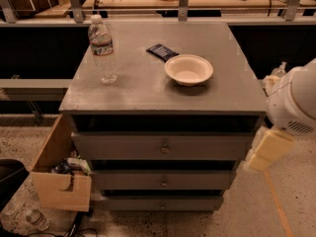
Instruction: Open top drawer
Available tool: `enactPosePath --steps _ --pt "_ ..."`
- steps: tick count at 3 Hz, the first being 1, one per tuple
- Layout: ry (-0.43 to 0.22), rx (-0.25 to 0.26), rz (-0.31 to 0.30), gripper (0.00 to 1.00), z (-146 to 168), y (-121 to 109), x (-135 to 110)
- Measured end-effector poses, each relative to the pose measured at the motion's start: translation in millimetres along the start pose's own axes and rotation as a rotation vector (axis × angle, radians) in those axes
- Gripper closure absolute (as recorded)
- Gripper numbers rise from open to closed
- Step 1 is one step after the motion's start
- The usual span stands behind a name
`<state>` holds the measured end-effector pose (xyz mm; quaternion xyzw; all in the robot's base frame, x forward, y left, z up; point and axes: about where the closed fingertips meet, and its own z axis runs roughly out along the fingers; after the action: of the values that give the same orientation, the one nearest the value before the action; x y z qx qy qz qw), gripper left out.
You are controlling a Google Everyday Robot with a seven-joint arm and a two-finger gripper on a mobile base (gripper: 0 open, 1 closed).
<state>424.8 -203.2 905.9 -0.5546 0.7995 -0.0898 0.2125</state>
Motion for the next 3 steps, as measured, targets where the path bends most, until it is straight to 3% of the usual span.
enactPosePath --steps 2,3 --pt "-0.054 0.088 0.048 0.00 80.7 8.7 -11.9" --pt "-0.077 0.101 0.078 0.00 113.8 14.8 -16.9"
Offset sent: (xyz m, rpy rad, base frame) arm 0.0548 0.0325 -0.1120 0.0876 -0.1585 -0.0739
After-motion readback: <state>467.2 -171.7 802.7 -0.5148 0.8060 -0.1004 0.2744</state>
